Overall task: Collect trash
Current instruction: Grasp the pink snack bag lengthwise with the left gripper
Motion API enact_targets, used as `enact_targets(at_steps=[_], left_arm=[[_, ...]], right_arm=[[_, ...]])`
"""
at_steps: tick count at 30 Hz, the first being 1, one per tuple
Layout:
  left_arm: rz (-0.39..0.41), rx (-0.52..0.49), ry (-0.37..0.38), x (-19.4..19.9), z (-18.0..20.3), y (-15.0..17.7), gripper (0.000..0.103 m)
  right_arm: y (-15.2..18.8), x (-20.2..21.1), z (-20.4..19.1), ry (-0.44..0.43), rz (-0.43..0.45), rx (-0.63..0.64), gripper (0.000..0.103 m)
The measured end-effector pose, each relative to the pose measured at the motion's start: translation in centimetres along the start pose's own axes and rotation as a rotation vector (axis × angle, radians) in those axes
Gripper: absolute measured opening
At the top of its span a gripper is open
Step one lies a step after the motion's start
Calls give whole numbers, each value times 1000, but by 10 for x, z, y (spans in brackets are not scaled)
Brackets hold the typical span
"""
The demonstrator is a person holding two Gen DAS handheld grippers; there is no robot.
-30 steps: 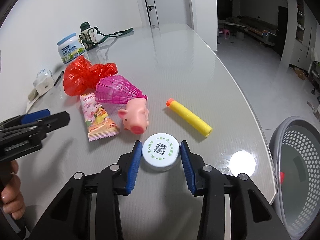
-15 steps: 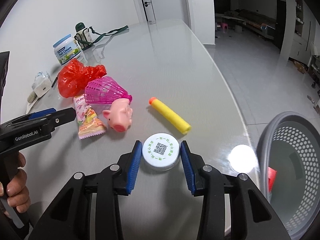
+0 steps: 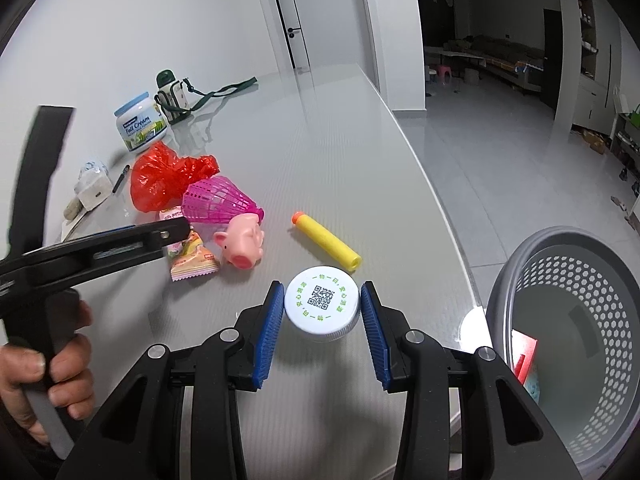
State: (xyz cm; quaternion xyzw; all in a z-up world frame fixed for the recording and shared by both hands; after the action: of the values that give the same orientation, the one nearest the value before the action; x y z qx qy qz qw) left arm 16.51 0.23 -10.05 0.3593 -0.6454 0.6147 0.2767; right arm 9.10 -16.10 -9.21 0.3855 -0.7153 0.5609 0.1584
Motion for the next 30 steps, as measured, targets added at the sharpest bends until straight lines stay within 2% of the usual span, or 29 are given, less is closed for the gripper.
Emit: enact_targets(at_steps=[9,15,16,23,30], left_arm=[[-13,2,-87,-8,9,9,75],[-9,18,-113,0,-14,22,72],[-10,21,-115,0,-18,24,71],[-24,31,-90,-3,-31,30,41],[9,25,-49,7,-34,32,36]], right_arm=[[8,18,8,-16,26,-5,39],[8,27,8,-22,43,-5,39],[9,28,8,-25,45,-6,39],[13,31,4,-31,47,-2,39],[15,33,3,-29,46,-13,39]])
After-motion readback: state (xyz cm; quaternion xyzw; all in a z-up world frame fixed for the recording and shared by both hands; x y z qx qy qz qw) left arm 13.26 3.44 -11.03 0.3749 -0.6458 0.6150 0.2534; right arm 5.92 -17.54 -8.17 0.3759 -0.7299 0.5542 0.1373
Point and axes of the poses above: each gripper's, at about its wrist camera, not at the fingertips, and x roughly against the way its jaws point, z to its right, y to its underside, the point moved 6 cm from there along -x, roughly the way its jaws point, and after that the axes turned 11 degrees about -y, right-handed, at the moved point
